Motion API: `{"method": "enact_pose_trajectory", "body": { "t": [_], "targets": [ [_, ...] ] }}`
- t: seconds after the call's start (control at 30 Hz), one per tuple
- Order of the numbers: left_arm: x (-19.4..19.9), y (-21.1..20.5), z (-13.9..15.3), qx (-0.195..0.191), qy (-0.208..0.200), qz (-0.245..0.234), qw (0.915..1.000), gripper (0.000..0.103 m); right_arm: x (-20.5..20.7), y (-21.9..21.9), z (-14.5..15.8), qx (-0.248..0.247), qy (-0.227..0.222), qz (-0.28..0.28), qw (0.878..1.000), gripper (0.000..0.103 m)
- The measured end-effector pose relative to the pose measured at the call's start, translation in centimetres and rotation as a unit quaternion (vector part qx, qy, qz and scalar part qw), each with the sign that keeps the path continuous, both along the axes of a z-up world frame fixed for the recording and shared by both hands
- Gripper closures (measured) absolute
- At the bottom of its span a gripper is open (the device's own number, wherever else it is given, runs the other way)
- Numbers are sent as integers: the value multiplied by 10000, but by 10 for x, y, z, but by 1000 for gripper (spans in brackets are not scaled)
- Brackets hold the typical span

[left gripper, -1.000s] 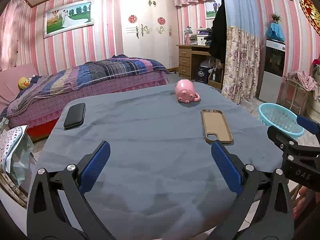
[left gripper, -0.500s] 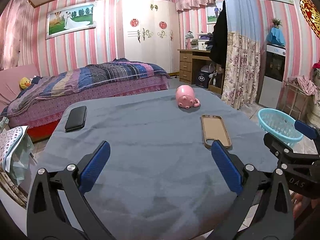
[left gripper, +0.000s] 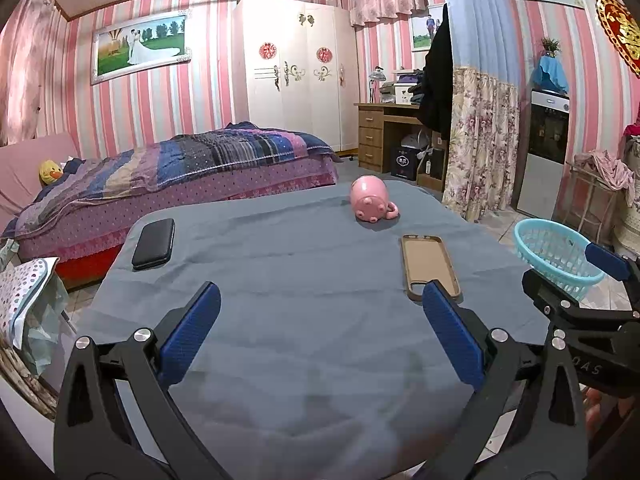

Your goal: Collect trash

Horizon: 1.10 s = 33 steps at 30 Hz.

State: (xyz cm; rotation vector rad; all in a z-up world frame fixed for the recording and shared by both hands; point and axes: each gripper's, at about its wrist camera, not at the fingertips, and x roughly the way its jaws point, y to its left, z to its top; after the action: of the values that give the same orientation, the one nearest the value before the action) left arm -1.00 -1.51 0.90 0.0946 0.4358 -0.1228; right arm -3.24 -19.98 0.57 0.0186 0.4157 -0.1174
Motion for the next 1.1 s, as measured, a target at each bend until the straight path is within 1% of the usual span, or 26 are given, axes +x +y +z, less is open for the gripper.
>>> {"method": "enact_pose_trajectory", "body": {
  "t": [1.1],
  "targets": [
    [-1,-1,1,55,-35,-60,10000,5,1,-2,-3,59,15,-160,9999,4]
  ]
}}
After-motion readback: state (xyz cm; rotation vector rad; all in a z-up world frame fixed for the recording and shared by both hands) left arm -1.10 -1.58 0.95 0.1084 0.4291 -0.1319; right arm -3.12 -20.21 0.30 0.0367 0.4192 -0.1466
